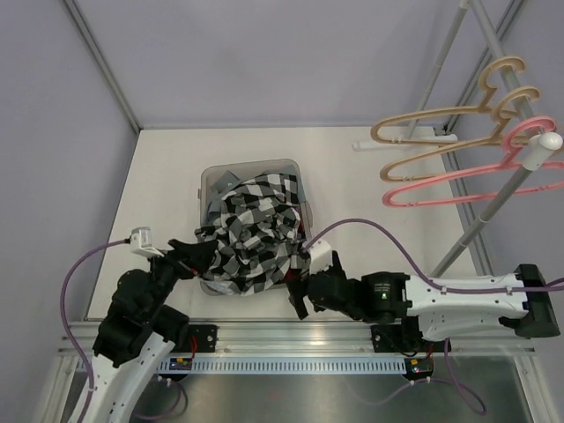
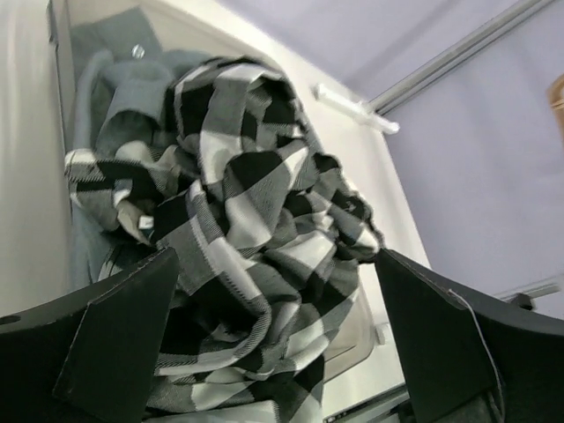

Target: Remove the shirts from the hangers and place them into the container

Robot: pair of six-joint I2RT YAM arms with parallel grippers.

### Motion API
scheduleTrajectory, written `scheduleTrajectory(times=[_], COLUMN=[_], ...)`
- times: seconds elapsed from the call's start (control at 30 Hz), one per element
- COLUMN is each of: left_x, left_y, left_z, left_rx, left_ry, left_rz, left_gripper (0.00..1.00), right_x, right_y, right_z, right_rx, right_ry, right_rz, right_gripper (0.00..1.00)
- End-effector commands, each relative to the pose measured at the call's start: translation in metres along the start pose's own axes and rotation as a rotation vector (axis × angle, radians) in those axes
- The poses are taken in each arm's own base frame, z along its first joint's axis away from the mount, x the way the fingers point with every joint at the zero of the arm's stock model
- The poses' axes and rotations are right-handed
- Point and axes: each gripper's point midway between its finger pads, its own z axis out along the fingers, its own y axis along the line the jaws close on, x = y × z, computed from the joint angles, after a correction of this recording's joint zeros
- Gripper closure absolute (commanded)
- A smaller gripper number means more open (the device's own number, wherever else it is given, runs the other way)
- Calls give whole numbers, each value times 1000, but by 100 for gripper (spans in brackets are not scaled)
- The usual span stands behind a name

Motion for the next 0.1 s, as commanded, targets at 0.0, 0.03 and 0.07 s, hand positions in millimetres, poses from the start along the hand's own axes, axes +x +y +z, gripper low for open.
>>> scheduleTrajectory(times=[0.0,0.03,0.07], left_x=[-16,-16,-17], left_y=[-15,-15,-14], left_z=[-18,-18,-18], left_rx=[100,95,92], left_ry=[-98,-99,-108], left_rz=[-45,-64,-80], left_gripper=[1,1,1], right_x=[-22,-18,-16], right_y=[10,7,5], right_z=[-9,-8,-7], right_rx=[-45,-40,-33], right_ry=[-139,-137,-136], right_rz=[132,130,127], right_gripper=[1,1,0])
